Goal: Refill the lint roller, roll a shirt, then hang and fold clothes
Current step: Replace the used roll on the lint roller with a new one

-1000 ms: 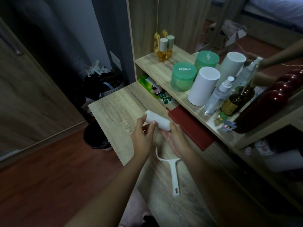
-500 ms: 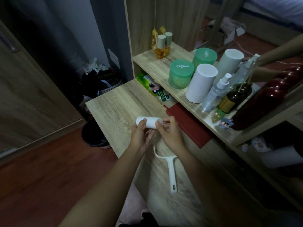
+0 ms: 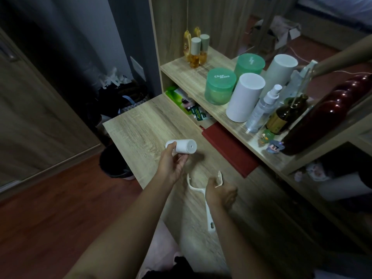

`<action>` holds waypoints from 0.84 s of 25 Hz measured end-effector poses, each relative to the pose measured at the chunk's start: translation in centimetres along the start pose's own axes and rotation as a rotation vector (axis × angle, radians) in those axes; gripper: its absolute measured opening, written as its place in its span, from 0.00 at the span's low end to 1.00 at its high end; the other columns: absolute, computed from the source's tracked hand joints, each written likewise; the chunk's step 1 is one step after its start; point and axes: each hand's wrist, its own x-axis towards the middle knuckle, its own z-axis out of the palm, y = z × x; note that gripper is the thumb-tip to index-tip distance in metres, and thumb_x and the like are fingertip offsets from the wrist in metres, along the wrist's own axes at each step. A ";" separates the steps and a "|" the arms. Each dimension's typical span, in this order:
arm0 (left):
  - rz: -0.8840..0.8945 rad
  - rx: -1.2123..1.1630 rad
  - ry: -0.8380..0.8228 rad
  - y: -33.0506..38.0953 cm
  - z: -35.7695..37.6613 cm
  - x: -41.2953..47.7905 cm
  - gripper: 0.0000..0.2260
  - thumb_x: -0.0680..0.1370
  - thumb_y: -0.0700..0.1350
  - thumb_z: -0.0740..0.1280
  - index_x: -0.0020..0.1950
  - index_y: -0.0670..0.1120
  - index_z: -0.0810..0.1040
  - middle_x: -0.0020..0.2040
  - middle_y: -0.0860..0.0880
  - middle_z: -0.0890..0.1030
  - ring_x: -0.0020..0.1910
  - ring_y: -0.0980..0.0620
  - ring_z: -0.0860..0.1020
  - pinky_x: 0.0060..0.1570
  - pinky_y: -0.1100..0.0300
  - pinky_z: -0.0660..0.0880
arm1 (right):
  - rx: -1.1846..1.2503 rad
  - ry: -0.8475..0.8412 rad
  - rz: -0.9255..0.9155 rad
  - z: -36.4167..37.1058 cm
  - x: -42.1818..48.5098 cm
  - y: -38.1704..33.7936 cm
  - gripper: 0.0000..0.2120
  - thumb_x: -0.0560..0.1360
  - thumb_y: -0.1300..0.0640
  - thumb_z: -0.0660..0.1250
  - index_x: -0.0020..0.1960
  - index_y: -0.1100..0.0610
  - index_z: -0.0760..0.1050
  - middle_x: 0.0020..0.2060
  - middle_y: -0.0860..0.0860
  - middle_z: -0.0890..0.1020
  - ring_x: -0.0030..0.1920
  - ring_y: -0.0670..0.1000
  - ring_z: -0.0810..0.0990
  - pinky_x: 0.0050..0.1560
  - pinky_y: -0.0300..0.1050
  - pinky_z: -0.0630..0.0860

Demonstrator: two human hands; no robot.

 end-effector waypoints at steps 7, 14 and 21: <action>-0.024 0.286 -0.035 1.2 -0.9 0.5 0.14 0.76 0.42 0.64 0.61 0.46 0.68 0.54 0.40 0.72 0.55 0.45 0.75 0.42 0.54 0.80 | -0.196 -0.162 -0.369 -1.2 1.5 -1.6 0.16 0.81 0.53 0.52 0.60 0.64 0.68 0.53 0.63 0.79 0.52 0.62 0.78 0.42 0.46 0.67; -0.040 0.784 -0.204 2.0 -2.2 0.3 0.18 0.73 0.43 0.64 0.63 0.51 0.69 0.55 0.44 0.73 0.50 0.48 0.76 0.37 0.56 0.77 | -0.271 -0.308 -0.921 -3.7 1.7 -6.1 0.12 0.81 0.49 0.50 0.47 0.56 0.66 0.34 0.55 0.77 0.37 0.58 0.78 0.36 0.50 0.71; -0.070 0.898 -0.329 1.8 -1.8 -0.9 0.16 0.76 0.39 0.60 0.61 0.56 0.71 0.53 0.46 0.75 0.51 0.48 0.76 0.38 0.56 0.78 | -0.384 -0.337 -0.974 -4.6 0.8 -7.5 0.15 0.81 0.50 0.48 0.54 0.58 0.68 0.44 0.57 0.82 0.45 0.58 0.78 0.40 0.45 0.65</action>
